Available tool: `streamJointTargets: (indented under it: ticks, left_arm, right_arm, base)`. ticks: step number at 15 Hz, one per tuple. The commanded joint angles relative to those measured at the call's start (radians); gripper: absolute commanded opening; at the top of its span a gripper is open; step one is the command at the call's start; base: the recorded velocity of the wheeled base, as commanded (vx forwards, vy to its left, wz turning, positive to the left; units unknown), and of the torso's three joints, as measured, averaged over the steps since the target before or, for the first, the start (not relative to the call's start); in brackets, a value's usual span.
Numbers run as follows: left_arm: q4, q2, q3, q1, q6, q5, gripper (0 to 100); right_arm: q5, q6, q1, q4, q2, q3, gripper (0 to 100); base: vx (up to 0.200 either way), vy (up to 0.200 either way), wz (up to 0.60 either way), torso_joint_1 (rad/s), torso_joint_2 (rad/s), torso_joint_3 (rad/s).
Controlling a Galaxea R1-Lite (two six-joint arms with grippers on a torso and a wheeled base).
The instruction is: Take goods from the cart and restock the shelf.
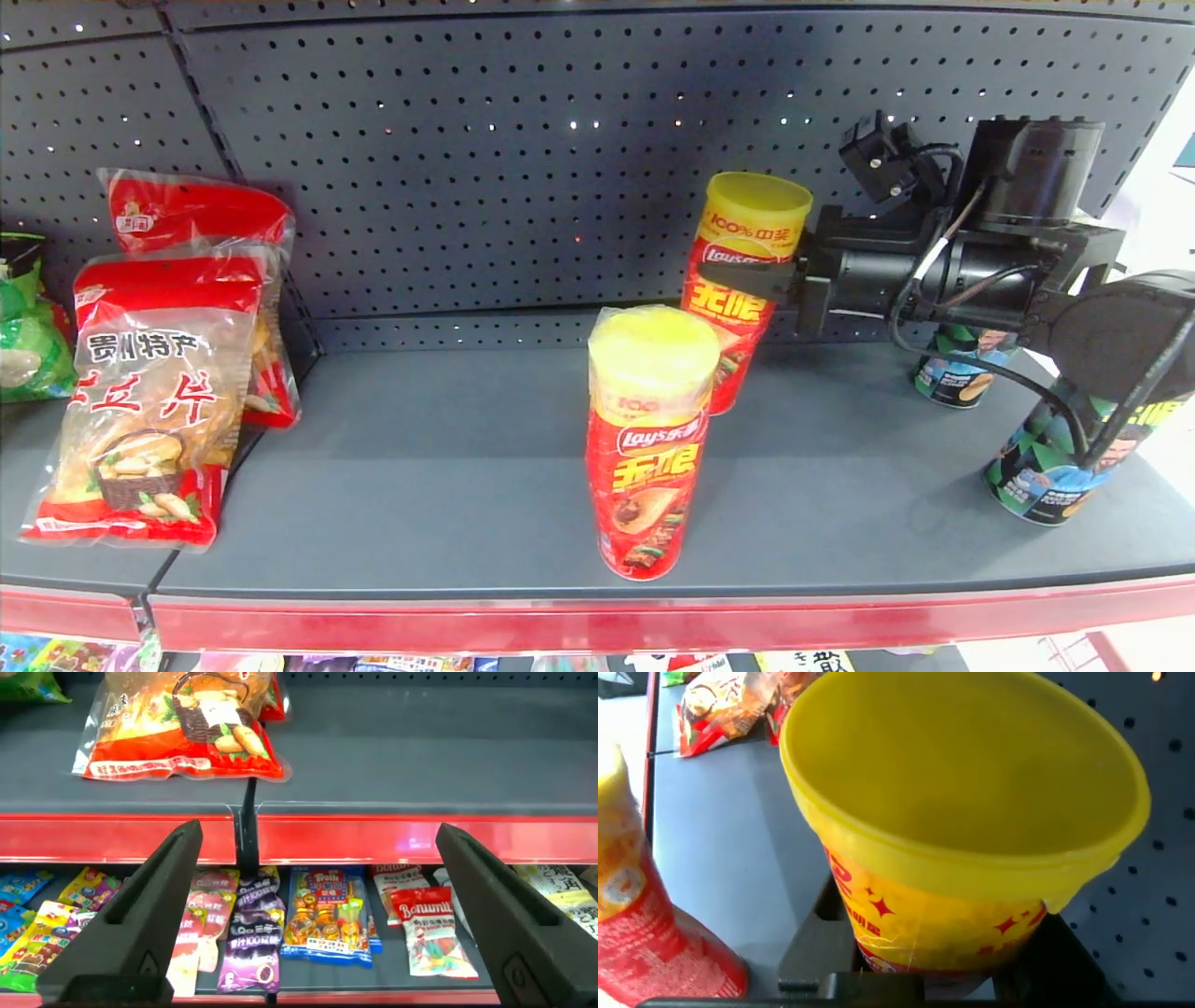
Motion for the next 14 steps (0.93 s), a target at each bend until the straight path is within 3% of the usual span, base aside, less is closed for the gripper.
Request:
streamJointTargets:
  ticks: [1,7,14]
  left_arm:
    - [0.000,0.001,0.000,-0.001,-0.001,0.000,100]
    - [0.000,0.001,0.000,-0.001,-0.001,0.000,100]
    - [0.000,0.001,0.000,-0.001,-0.001,0.000,100]
  right_arm:
    - [0.002,-0.001,0.008,0.000,0.016,-0.007,0]
    - [0.080,-0.001,0.077,-0.002,0.097,-0.058,0]
    - [0.097,0.068,0.119,0.000,0.163,-0.133,0]
  base:
    - [0.000,0.000,0.00,0.000,0.00,0.000]
    - [0.000,0.000,0.00,0.000,0.00,0.000]
    - [0.000,0.000,0.00,0.000,0.00,0.000]
